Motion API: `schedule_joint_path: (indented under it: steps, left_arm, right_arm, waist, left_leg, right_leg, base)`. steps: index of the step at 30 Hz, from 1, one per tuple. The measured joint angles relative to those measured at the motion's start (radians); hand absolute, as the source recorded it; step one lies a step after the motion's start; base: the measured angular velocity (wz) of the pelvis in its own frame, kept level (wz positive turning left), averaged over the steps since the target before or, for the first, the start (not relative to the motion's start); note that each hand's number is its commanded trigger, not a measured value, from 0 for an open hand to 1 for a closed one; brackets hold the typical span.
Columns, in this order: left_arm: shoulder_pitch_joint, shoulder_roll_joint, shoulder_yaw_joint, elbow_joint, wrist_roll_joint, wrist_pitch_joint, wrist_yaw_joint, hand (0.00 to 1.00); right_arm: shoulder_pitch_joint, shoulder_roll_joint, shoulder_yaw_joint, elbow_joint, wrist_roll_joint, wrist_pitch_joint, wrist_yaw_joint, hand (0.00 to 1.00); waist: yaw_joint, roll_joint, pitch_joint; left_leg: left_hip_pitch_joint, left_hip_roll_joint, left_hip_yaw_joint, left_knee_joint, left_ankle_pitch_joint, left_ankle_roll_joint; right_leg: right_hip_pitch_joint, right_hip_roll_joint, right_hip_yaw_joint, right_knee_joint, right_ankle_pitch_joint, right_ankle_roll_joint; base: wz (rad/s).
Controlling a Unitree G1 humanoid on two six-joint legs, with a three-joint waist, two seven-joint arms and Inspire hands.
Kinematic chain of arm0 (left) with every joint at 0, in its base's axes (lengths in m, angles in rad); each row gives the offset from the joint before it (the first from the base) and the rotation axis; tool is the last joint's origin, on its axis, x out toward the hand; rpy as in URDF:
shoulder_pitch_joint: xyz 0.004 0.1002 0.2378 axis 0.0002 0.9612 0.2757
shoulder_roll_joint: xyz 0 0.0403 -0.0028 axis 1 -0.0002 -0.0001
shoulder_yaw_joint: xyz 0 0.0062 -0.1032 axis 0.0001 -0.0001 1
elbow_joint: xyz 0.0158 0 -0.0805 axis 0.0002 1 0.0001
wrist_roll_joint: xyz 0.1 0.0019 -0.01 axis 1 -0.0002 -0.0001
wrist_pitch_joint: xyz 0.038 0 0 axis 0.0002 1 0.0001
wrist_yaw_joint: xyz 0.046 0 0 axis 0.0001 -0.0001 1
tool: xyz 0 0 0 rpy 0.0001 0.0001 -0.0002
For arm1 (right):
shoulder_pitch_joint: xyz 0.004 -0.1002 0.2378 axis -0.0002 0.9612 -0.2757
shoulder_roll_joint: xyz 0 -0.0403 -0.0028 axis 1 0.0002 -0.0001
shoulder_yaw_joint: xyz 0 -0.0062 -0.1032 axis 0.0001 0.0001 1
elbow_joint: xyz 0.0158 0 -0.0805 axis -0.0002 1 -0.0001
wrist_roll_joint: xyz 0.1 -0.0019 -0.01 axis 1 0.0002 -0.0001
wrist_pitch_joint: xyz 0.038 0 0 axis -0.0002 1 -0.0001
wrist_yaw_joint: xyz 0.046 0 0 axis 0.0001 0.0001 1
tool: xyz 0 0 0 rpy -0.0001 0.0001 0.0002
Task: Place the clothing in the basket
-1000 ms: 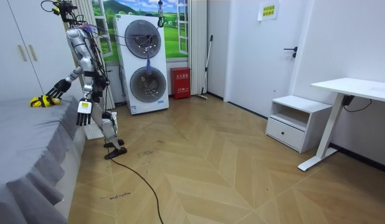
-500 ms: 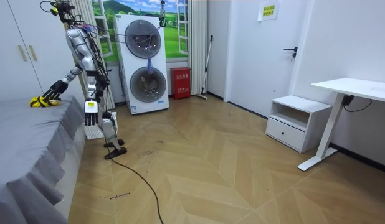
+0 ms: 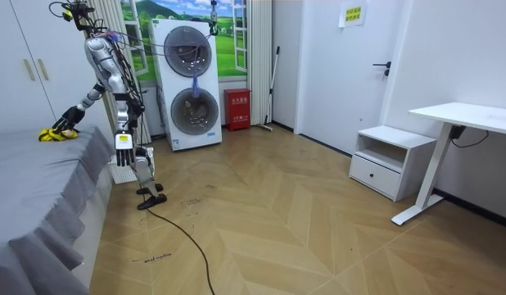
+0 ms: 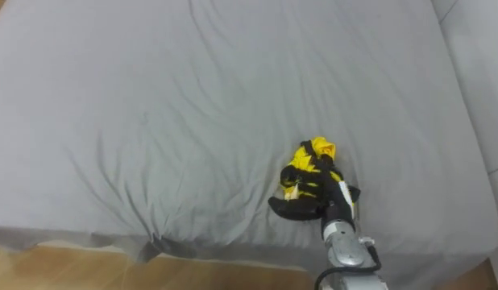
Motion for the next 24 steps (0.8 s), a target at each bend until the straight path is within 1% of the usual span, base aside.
schedule_joint_path:
  steps: [3,6,8,24]
  left_arm:
    - [0.0,0.007,-0.001,0.0,0.001,0.008,-0.002,0.0]
    - [0.0,0.01,-0.002,0.003,0.001,0.019,-0.002,0.0]
    - [-0.002,0.01,-0.002,0.002,0.001,0.021,-0.002,0.0]
    - [-0.022,0.007,-0.011,0.004,0.001,0.023,-0.002,0.0]
  right_arm:
    - [-0.004,-0.027,-0.009,-0.015,0.008,0.0,-0.007,0.0]
    - [-0.014,-0.039,-0.011,-0.015,0.01,0.0,-0.02,0.0]
    - [-0.018,-0.04,-0.011,-0.015,0.005,0.0,-0.032,0.0]
    - [-0.014,-0.038,-0.01,-0.015,-0.004,-0.001,-0.05,0.0]
  waist:
    - [0.001,-0.003,-0.0002]
    - [0.0,-0.006,-0.0007]
    - [-0.001,-0.008,-0.0009]
    - [0.003,-0.007,-0.0011]
  left_leg:
    - [-0.003,-0.001,0.001,-0.001,0.001,0.001]
    - [-0.003,-0.001,0.001,0.0,0.001,0.001]
    - [-0.003,-0.001,0.001,0.0,0.001,0.0]
    - [-0.007,-0.001,0.001,-0.001,0.003,0.002]
  right_leg:
    - [-0.005,-0.002,0.001,0.004,0.0,0.0]
    - [-0.005,-0.002,0.0,0.004,0.0,0.001]
    - [-0.005,-0.002,-0.006,0.004,0.0,0.001]
    - [-0.01,-0.004,-0.011,0.008,0.0,0.001]
  base:
    - [0.0]
    - [0.0]
    - [0.0]
    - [0.0]
